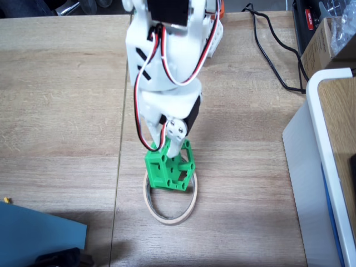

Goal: Grasp a component and put it in the bin.

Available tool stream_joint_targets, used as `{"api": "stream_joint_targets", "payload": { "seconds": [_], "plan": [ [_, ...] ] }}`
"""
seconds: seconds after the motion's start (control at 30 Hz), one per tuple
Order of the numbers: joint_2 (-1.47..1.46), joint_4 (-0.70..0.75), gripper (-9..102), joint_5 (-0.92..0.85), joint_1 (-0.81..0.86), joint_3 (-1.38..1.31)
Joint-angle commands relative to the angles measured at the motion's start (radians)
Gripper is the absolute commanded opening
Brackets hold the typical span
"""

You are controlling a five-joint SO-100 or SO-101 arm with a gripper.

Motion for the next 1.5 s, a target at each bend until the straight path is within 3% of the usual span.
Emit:
{"api": "stream_joint_targets", "payload": {
  "seconds": [0.0,0.47,1.47],
  "plan": [
    [0.011,-0.014,1,0.008,0.017,-0.069],
    [-0.094,-0.012,1,0.008,0.023,-0.232],
    [-0.104,-0.012,2,0.008,0.075,-0.221]
  ]
}}
